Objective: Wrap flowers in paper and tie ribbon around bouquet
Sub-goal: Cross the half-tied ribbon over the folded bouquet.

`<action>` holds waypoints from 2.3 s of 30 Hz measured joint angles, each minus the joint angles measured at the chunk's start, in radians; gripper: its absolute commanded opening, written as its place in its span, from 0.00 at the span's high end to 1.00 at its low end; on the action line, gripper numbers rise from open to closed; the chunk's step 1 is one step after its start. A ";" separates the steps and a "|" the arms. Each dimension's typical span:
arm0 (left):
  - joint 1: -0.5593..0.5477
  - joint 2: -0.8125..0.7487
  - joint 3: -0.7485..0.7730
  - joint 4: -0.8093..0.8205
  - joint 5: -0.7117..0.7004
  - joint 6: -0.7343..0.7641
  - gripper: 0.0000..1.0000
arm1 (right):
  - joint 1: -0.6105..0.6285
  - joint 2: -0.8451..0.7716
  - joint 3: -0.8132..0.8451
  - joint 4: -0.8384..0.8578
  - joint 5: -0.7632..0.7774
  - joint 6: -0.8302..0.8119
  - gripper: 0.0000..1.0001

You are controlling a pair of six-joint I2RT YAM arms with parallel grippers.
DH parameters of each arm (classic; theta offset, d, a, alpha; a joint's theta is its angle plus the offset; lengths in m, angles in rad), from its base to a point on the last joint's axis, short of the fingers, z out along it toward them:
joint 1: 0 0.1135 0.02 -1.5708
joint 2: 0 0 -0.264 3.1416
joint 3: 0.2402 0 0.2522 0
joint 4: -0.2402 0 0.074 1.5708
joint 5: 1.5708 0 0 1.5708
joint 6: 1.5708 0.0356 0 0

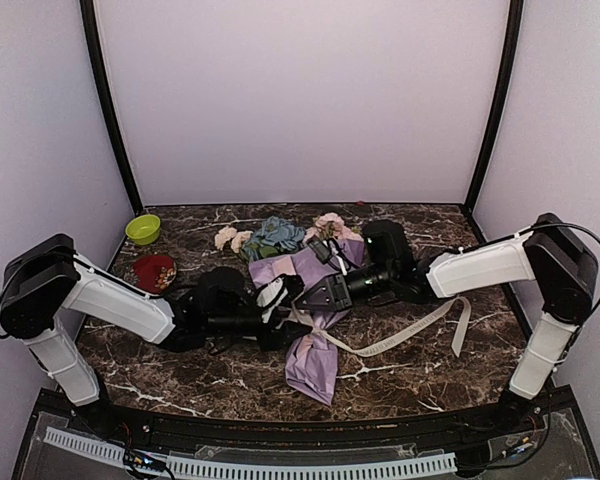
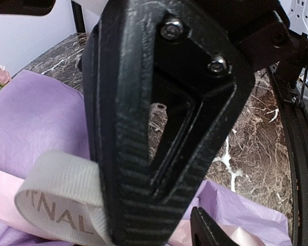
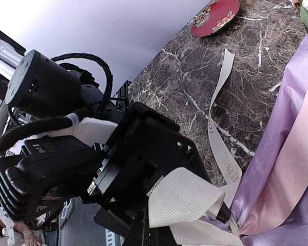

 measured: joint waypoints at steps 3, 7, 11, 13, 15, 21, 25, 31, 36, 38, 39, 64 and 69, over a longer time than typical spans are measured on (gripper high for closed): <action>0.000 0.014 0.005 0.021 0.007 -0.020 0.66 | 0.000 -0.015 -0.015 0.023 0.011 0.011 1.00; -0.002 0.020 0.009 0.047 0.011 -0.033 0.69 | 0.000 -0.023 -0.029 0.051 0.022 0.027 1.00; -0.003 0.029 0.010 0.074 0.014 -0.045 0.81 | 0.000 -0.023 -0.043 0.056 0.029 0.030 1.00; -0.004 0.037 0.010 0.083 0.018 -0.057 0.98 | 0.000 -0.023 -0.049 0.060 0.031 0.032 1.00; -0.005 0.046 0.011 0.093 0.019 -0.059 1.00 | 0.000 -0.023 -0.053 0.060 0.034 0.032 0.99; -0.007 0.051 0.011 0.100 0.016 -0.058 1.00 | -0.007 -0.081 -0.049 -0.068 0.132 -0.006 0.60; -0.017 0.051 0.011 0.098 -0.007 -0.037 1.00 | -0.065 -0.238 -0.016 -0.370 0.433 -0.027 0.33; -0.024 0.051 0.011 0.087 -0.027 -0.009 1.00 | -0.450 -0.461 -0.045 -0.767 0.932 0.003 0.15; -0.030 0.051 0.011 0.075 -0.034 0.005 1.00 | -0.687 -0.528 -0.208 -0.892 1.026 -0.009 0.18; -0.033 0.051 0.011 0.073 -0.036 0.009 1.00 | -0.731 -0.515 -0.254 -0.911 1.023 -0.019 0.22; -0.035 0.051 0.011 0.070 -0.036 0.011 1.00 | -0.741 -0.499 -0.267 -0.917 1.022 -0.024 0.24; -0.052 0.040 0.011 0.024 -0.070 0.052 1.00 | -0.792 -0.344 -0.210 -0.845 0.954 -0.090 1.00; -0.057 0.040 0.010 0.023 -0.077 0.055 1.00 | -0.792 -0.336 -0.133 -0.842 0.942 -0.111 1.00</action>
